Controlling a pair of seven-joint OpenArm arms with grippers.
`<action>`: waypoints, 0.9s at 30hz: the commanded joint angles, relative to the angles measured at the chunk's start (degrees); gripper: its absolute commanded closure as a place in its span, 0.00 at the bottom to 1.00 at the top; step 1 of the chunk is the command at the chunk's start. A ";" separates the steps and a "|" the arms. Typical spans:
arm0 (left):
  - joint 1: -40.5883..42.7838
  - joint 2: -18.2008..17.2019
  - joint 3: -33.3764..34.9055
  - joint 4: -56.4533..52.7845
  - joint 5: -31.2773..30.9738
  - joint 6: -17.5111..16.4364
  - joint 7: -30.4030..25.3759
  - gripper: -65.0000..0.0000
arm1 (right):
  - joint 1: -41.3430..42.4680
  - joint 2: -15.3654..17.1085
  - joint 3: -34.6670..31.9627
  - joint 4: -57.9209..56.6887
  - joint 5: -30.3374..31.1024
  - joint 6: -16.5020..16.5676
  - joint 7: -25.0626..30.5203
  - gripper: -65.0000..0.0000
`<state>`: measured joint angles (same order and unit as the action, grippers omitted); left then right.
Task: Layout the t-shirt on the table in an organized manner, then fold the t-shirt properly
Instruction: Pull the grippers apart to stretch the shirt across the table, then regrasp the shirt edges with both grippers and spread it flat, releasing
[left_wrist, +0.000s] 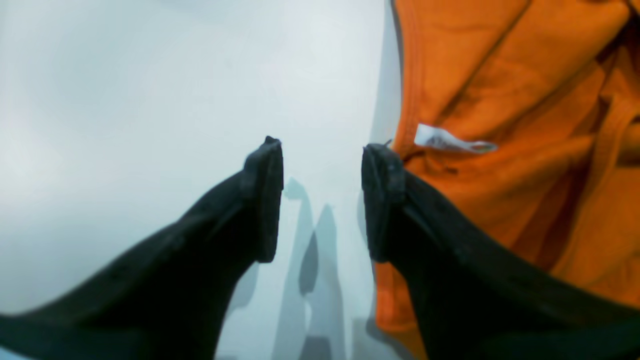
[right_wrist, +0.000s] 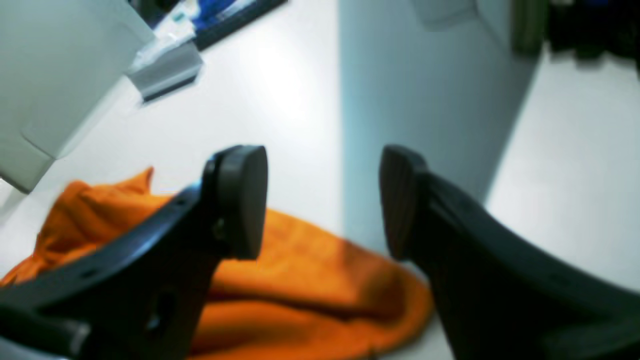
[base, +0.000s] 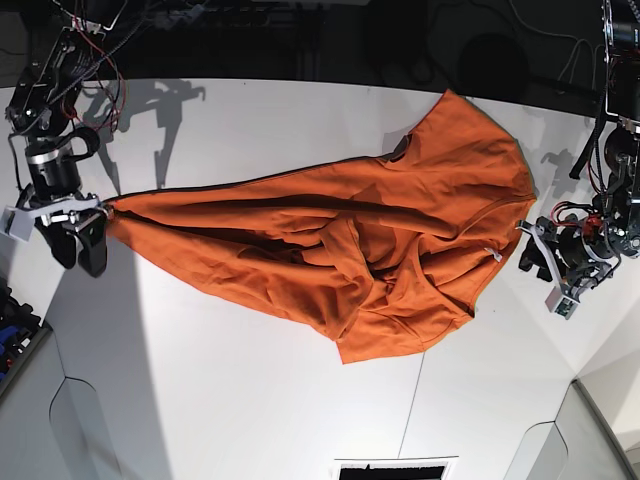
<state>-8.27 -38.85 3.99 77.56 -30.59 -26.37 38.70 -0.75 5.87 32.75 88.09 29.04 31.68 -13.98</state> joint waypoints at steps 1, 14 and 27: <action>-1.09 -0.52 -0.59 0.79 -0.50 -0.42 -1.95 0.56 | 2.03 0.46 -1.33 0.98 -0.48 0.55 0.87 0.46; -1.53 6.25 -0.59 0.44 2.19 -1.27 -3.26 0.56 | 12.76 0.44 -24.26 -11.04 -17.31 -6.49 0.22 0.46; -1.86 6.78 -0.57 -3.74 5.81 -0.33 -4.20 0.56 | 13.86 -3.50 -27.67 -19.30 -24.92 -6.73 0.22 0.46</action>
<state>-8.93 -31.22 3.99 73.08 -24.45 -27.09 35.40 11.68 2.04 4.99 68.14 4.27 25.10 -13.30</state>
